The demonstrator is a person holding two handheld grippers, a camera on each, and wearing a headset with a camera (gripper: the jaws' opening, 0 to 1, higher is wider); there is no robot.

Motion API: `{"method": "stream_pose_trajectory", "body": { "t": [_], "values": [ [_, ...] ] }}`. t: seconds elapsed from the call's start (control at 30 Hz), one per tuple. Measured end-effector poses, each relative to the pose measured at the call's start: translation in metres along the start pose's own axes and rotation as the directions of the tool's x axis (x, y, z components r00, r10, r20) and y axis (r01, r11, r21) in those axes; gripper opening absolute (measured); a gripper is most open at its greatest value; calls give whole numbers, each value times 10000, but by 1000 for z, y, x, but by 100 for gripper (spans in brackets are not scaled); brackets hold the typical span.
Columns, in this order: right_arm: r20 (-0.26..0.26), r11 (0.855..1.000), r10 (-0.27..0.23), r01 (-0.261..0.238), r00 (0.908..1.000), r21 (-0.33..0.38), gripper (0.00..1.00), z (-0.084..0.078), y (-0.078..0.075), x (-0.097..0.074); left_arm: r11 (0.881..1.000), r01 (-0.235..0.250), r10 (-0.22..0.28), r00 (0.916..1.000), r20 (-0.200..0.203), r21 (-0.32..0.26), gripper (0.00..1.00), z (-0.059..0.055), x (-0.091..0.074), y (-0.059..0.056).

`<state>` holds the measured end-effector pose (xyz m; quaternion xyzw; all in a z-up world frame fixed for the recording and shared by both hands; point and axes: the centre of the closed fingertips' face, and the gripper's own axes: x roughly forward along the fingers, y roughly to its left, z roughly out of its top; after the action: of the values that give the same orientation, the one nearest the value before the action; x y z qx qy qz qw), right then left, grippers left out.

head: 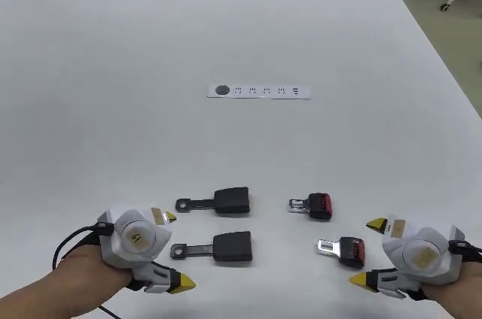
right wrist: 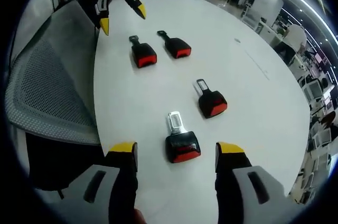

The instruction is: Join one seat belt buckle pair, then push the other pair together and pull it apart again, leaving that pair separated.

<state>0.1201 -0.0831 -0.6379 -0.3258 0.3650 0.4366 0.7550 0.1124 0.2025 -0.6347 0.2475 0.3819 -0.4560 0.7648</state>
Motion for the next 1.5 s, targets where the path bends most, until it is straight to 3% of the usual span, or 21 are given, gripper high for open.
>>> {"method": "stream_pose_trajectory", "body": {
  "t": [0.2, 0.5, 0.63, 0.9, 1.03, 1.07, 1.1, 1.27, 1.43, 1.5],
  "values": [
    [-374, 9998, 174, -178, 9991, -106, 55, -8, -3, 8, 9995, 105, -100, 9998, -165, 294, 71, 0, 13, 4],
    [-719, 9983, 301, -335, 9970, -470, 49, -17, -6, 15, 9983, 251, -240, 9995, -216, 523, 68, 11, 30, 10],
    [-867, 9970, 452, -503, 9952, -581, 42, -20, -7, 23, 9979, 456, -436, 9981, -425, 454, 64, 9, 38, 6],
    [-1011, 9919, 705, -805, 9924, -983, 44, -23, -10, 35, 9945, 869, -838, 9951, -533, 582, 58, 13, 50, -1],
    [-1038, 9900, 853, -960, 9909, -1031, 43, -24, -9, 37, 9918, 1065, -1031, 9934, -502, 703, 53, 16, 57, -4],
    [-1065, 9894, 886, -999, 9904, -1055, 42, -26, -9, 38, 9884, 1179, -1149, 9927, -361, 959, 51, 19, 59, -5],
    [-1074, 9890, 950, -1061, 9897, -1028, 41, -26, -9, 39, 9870, 1159, -1135, 9931, -279, 1109, 50, 21, 61, -5],
    [-1142, 9879, 1049, -1167, 9879, -1022, 39, -25, -11, 41, 9858, 1246, -1184, 9912, -593, 1129, 50, 23, 66, -8],
    [-1247, 9846, 1297, -1426, 9837, -1013, 37, -28, -10, 45, 9838, 1418, -1335, 9879, -795, 1096, 47, 20, 72, -9],
    [-1237, 9838, 1332, -1462, 9833, -1034, 37, -28, -11, 46, 9833, 1246, -1151, 9903, -773, 1329, 49, 21, 73, -5]
  ]
}}
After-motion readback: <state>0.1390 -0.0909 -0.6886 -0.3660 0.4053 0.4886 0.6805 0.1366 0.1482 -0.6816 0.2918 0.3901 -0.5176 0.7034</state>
